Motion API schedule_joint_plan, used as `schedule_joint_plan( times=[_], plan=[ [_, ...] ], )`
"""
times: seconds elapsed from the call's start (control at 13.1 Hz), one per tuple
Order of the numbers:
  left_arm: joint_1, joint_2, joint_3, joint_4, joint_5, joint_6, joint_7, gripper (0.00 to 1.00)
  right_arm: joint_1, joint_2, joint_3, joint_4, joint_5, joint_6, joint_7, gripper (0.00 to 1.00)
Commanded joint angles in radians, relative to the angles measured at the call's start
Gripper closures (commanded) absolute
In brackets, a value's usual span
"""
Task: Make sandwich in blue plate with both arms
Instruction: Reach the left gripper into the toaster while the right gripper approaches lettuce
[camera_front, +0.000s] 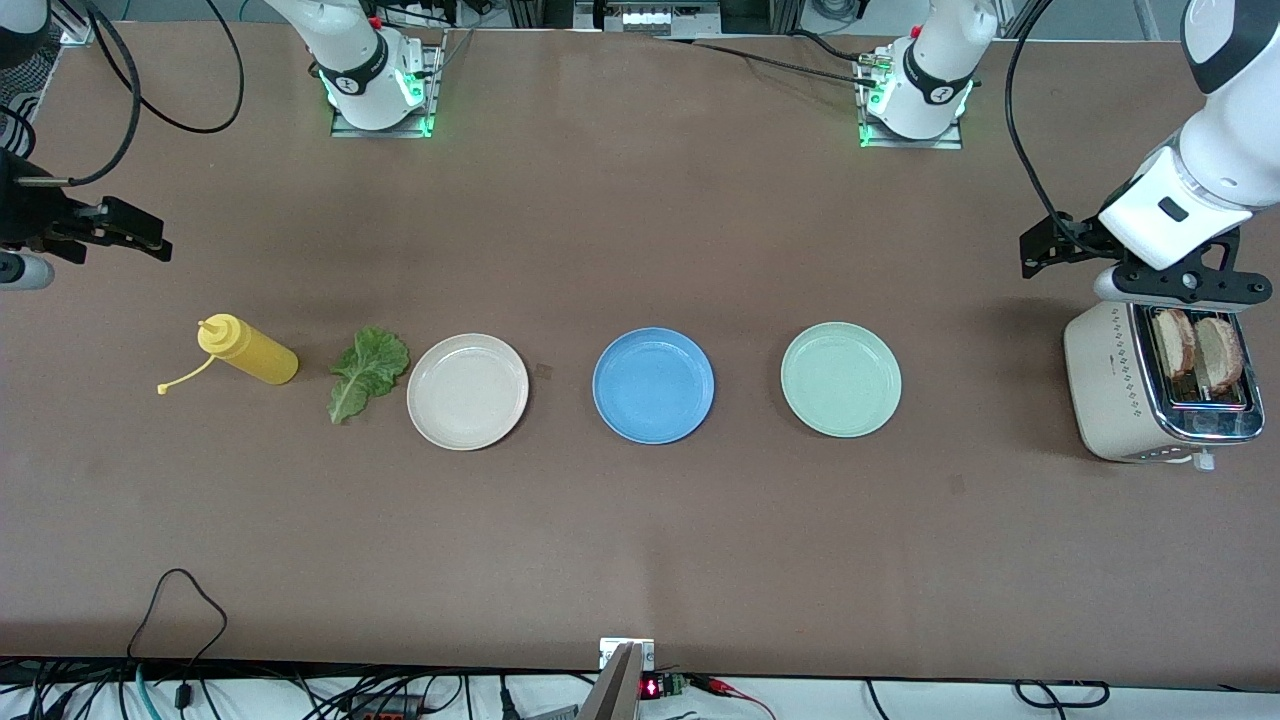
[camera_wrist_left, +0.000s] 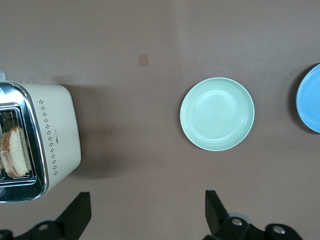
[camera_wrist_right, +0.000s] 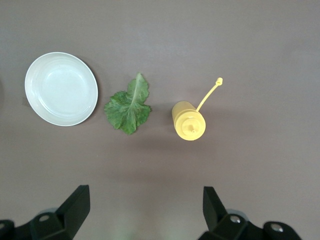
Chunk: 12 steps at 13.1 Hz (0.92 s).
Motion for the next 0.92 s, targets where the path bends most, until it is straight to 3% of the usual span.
schedule_joint_plan(
  times=[0.0,0.53,0.84],
  plan=[
    [-0.008,0.007,0.002,0.015,0.001,-0.004,0.014,0.00,0.004,-0.022,0.003,-0.021,0.008,0.002,0.003,0.00],
    [-0.003,0.017,0.010,0.020,-0.002,-0.011,0.008,0.00,0.004,-0.014,0.003,-0.010,0.006,0.005,0.003,0.00],
    [-0.002,0.027,0.014,0.026,-0.001,-0.120,0.008,0.00,-0.001,-0.008,0.002,-0.010,0.012,0.002,0.006,0.00]
  ],
)
